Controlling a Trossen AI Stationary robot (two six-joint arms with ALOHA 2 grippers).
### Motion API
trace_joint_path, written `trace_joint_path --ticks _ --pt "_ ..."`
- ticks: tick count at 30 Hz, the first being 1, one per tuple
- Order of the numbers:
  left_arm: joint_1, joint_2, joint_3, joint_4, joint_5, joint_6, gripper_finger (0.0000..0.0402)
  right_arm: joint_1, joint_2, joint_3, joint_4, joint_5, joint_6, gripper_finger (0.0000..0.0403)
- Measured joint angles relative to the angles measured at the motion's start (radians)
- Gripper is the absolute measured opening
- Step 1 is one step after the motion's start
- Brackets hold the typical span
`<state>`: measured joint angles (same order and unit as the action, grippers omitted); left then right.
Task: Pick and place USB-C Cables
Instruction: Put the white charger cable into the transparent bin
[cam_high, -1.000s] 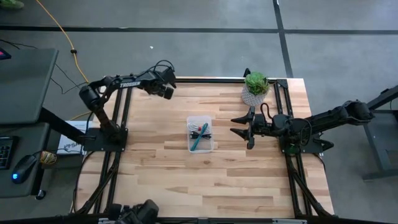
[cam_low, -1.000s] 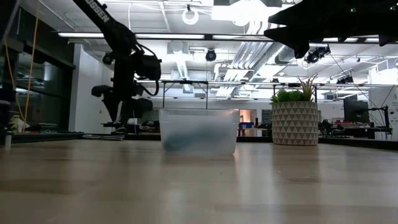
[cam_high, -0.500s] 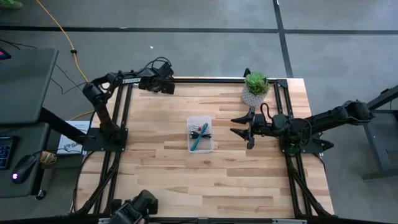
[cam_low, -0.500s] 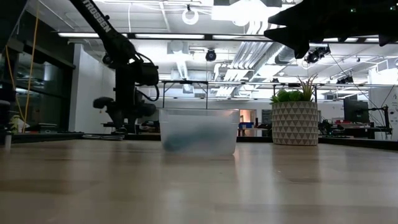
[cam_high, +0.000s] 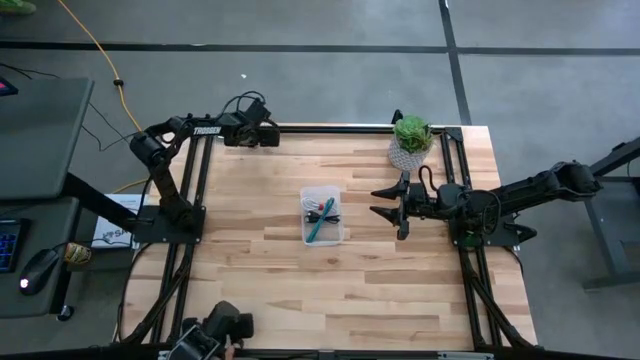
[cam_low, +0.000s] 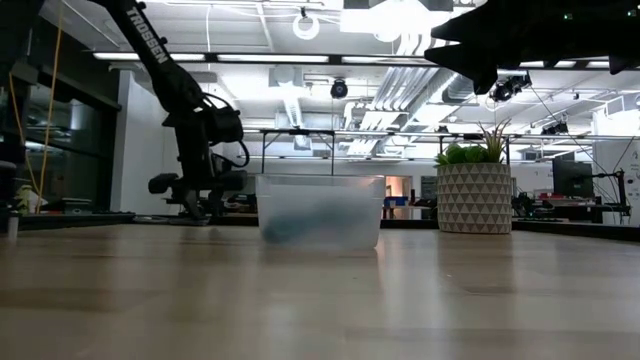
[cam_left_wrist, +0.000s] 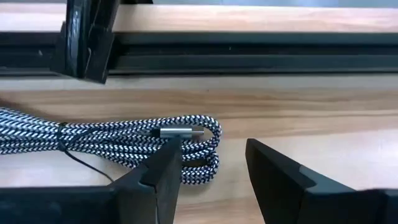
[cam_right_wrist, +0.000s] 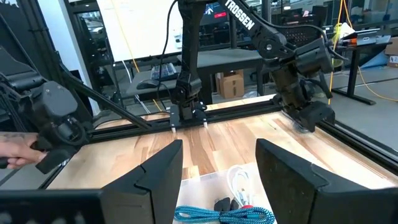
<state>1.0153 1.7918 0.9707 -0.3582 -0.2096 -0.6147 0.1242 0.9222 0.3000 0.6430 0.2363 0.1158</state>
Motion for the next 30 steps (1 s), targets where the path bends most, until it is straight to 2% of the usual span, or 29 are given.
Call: trace_joint_path --ticks 6,14,20,23,27,30 --pt "-0.011 -0.001 -0.008 0.007 0.051 0.01 0.0151 0.0 0.0 0.0 0.0 0.0 0.0 0.0195" --pt "-0.095 -0.003 -0.006 -0.102 0.1 0.032 0.0131 0.0 0.0 0.0 0.003 0.0 0.0 0.0195" --pt "-0.214 -0.004 -0.006 -0.224 0.102 0.085 0.0123 0.0 0.0 0.0 0.004 0.0 0.0 0.0195" --pt "-0.292 -0.008 -0.007 -0.298 0.072 0.095 0.0122 0.0 0.0 0.0 0.004 0.0 -0.002 0.0195" --pt "-0.419 -0.014 -0.008 -0.367 -0.006 0.082 0.0122 0.0 0.0 0.0 0.007 0.0 -0.002 0.0195" --pt "-0.532 -0.016 -0.01 -0.42 -0.01 0.064 0.0121 0.0 0.0 0.0 0.012 0.0 0.0 0.0195"
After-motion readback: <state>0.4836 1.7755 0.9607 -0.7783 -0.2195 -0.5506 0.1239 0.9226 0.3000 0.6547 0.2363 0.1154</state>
